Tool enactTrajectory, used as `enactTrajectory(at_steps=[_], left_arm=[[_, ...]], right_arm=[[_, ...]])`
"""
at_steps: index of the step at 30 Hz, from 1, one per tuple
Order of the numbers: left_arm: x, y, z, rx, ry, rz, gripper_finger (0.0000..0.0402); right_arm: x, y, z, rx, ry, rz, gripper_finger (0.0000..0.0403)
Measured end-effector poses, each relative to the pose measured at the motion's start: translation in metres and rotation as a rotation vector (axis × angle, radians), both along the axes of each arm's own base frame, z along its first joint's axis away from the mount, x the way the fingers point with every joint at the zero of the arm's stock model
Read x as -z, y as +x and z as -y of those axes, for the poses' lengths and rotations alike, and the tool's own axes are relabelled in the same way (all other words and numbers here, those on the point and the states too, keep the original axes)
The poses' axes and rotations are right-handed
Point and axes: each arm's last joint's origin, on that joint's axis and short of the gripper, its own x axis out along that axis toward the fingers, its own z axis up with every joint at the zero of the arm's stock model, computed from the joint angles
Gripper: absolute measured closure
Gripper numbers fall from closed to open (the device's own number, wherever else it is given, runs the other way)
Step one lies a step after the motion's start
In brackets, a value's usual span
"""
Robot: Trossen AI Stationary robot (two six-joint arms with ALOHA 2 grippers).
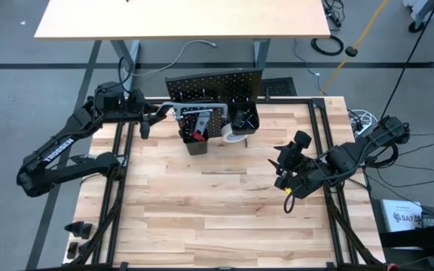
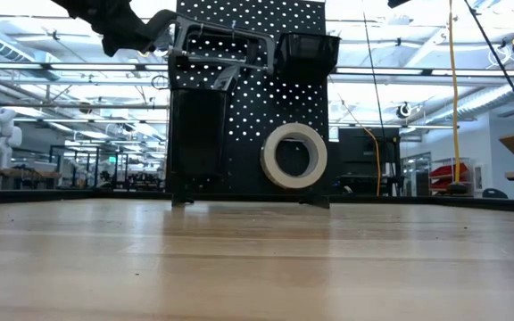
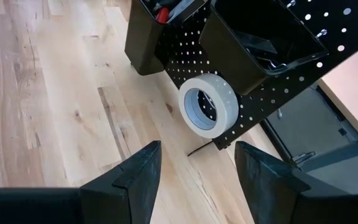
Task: Hang tools onto peg board
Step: Hang the hacksaw on the pegboard
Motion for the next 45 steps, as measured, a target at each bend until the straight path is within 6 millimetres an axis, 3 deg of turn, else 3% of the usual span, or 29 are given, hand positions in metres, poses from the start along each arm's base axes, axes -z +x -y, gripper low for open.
enactTrajectory(at_steps=[11,26,29,34,45], left_arm=[[0.002,0.002,0.004,-0.002,-0.073,0.001,0.0238],[-0.005,0.006,0.002,0.002,-0.046,0.072,0.0240],[-0.006,0.006,0.002,0.007,-0.037,0.073,0.0259],[-0.007,0.006,0.003,0.028,-0.016,0.078,0.0334],[-0.017,0.006,0.003,0.014,0.029,0.122,0.0336]], right_arm=[[0.000,0.000,0.000,-0.002,-0.002,-0.001,0.0206],[0.000,0.000,0.000,-0.005,0.001,-0.004,0.0206],[0.000,0.000,0.000,-0.005,0.000,-0.004,0.0206],[0.000,0.000,0.000,-0.006,-0.001,-0.004,0.0206],[0.000,0.000,0.000,-0.006,-0.001,-0.004,0.0206]])
